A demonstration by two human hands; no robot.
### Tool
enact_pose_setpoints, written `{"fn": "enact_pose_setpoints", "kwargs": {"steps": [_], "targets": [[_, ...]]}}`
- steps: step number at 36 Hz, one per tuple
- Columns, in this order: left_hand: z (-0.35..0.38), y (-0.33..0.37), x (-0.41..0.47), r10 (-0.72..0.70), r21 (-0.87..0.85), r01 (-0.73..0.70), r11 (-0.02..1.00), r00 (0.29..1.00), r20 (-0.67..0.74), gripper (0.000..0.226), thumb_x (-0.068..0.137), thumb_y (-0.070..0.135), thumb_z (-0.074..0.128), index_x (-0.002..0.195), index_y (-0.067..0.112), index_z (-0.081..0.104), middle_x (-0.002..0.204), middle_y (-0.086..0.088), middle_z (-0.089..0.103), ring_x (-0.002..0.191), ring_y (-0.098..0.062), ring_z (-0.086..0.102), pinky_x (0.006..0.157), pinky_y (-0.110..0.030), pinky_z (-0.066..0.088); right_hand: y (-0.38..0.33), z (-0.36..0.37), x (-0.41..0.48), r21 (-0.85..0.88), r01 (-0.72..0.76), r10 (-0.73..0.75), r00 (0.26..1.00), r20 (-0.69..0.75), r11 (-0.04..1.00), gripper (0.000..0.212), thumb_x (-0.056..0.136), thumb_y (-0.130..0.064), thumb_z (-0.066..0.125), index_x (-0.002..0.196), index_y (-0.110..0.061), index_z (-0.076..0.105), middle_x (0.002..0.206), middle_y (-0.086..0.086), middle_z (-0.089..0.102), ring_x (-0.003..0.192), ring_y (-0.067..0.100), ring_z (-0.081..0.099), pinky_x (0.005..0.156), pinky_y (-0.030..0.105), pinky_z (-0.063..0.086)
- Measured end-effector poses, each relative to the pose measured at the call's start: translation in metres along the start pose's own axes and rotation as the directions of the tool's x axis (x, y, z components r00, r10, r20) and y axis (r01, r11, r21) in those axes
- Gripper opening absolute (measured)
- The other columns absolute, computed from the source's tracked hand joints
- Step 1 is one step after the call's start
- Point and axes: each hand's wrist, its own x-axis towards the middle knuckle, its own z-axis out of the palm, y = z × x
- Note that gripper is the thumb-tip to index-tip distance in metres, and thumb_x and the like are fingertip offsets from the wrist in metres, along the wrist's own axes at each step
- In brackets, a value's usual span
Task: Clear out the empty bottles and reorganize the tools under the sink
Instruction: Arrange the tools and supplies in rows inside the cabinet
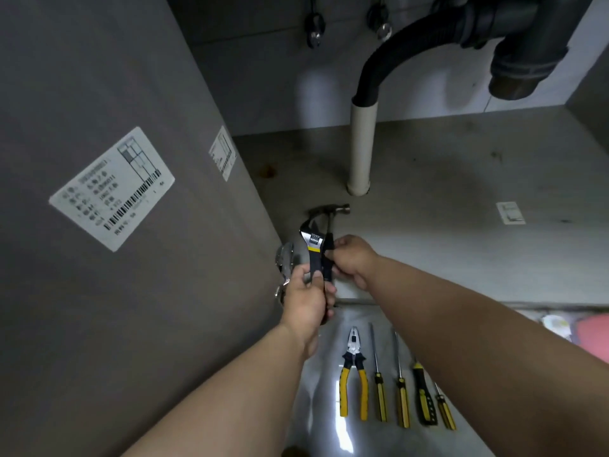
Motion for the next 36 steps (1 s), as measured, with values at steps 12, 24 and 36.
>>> {"fn": "enact_pose_setpoints", "kwargs": {"steps": [12,24,36], "targets": [[0.007,0.002,0.002,-0.093,-0.015,0.095,0.995,0.990,0.102,0.026,0.106,0.007,0.044,0.100,0.016,0.068,0.079,0.002,0.066,0.061,-0.006,0.055,0.050,-0.020,0.042,0.026,-0.041,-0.034,0.242,-0.173,0.078,0.931,0.357,0.955,0.024,0.096,-0.032,0.066,0.104,-0.009,0.069,0.085,0.004,0.073,0.079,0.016,0.070,0.100,0.042,0.055],[0.017,0.000,0.017,0.176,0.582,-0.113,0.805,0.983,-0.053,0.016,0.099,0.009,0.054,0.094,0.017,0.067,0.101,-0.005,0.066,0.093,-0.021,0.063,0.085,-0.025,0.049,0.032,-0.070,-0.033,0.189,-0.041,0.004,0.982,0.190,0.981,0.009,0.104,-0.015,0.050,0.097,-0.018,0.056,0.097,0.008,0.078,0.083,0.019,0.073,0.074,0.030,0.055],[0.022,-0.011,0.057,0.141,0.971,-0.184,0.155,0.977,0.162,0.070,0.093,-0.005,0.040,0.152,0.032,0.036,0.127,-0.016,0.042,0.124,-0.035,0.045,0.105,-0.039,0.046,0.056,-0.079,-0.015,0.163,-0.045,0.027,0.994,0.109,0.986,0.017,0.108,-0.021,0.041,0.105,-0.009,0.053,0.086,0.010,0.077,0.069,0.023,0.074,0.071,0.042,0.061]]}}
